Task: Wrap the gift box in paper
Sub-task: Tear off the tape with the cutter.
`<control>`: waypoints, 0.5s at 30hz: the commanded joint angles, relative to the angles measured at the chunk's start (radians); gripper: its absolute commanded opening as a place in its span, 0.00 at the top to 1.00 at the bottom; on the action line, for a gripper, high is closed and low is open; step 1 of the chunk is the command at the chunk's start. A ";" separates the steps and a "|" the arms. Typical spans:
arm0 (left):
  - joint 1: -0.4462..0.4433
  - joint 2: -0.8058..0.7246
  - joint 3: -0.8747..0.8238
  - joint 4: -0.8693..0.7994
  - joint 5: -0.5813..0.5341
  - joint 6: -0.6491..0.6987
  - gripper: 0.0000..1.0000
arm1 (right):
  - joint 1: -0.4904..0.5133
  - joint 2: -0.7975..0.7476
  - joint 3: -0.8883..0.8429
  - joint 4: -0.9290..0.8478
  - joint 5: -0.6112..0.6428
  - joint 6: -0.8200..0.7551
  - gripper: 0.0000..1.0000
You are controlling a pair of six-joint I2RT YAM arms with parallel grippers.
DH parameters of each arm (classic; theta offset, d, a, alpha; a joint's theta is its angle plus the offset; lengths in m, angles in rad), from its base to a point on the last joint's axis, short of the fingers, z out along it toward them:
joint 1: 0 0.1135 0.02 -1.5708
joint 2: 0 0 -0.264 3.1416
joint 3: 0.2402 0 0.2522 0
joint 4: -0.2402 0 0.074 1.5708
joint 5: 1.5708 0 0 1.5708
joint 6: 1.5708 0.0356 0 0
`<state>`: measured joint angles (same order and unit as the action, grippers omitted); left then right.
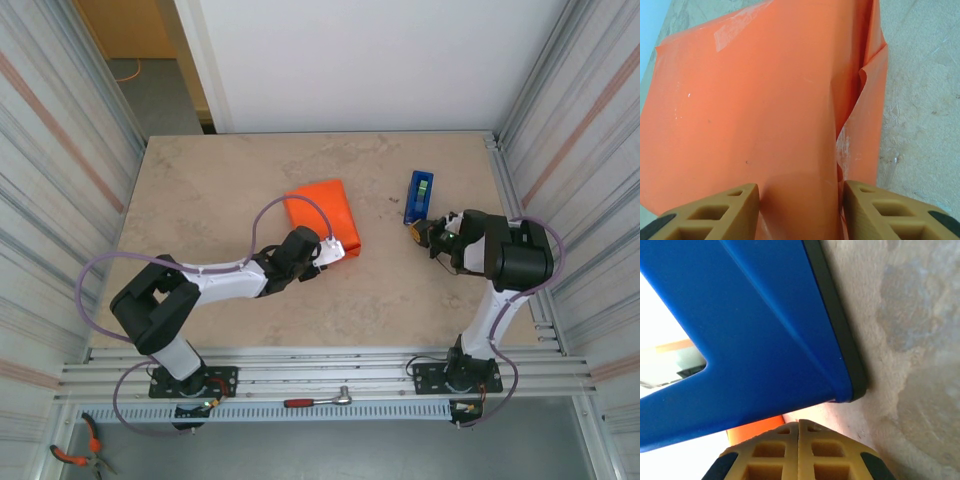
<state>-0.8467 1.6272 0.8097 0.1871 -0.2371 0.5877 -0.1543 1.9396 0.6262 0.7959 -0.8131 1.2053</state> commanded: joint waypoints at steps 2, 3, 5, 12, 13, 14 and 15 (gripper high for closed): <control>-0.012 0.020 -0.003 -0.032 0.010 -0.003 0.52 | 0.007 0.024 -0.031 -0.040 -0.006 0.043 1.00; -0.014 0.020 -0.002 -0.033 0.009 -0.002 0.52 | 0.007 0.019 -0.030 -0.039 -0.012 0.044 1.00; -0.014 0.020 -0.003 -0.032 0.009 -0.002 0.52 | 0.007 -0.001 -0.033 -0.040 -0.025 0.038 1.00; -0.014 0.019 -0.005 -0.034 0.008 -0.002 0.52 | 0.018 -0.128 -0.034 -0.122 -0.052 -0.024 1.00; -0.014 0.018 -0.005 -0.034 0.008 -0.002 0.52 | 0.023 -0.159 -0.034 -0.153 -0.052 -0.063 1.00; -0.014 0.018 -0.004 -0.034 0.008 -0.002 0.52 | 0.029 -0.182 -0.034 -0.174 -0.051 -0.076 1.00; -0.014 0.019 -0.004 -0.035 0.008 -0.002 0.52 | 0.034 -0.204 -0.036 -0.193 -0.049 -0.086 1.00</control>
<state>-0.8467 1.6272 0.8097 0.1871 -0.2371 0.5877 -0.1356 1.8168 0.5922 0.6846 -0.8394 1.1912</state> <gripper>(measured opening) 0.477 0.061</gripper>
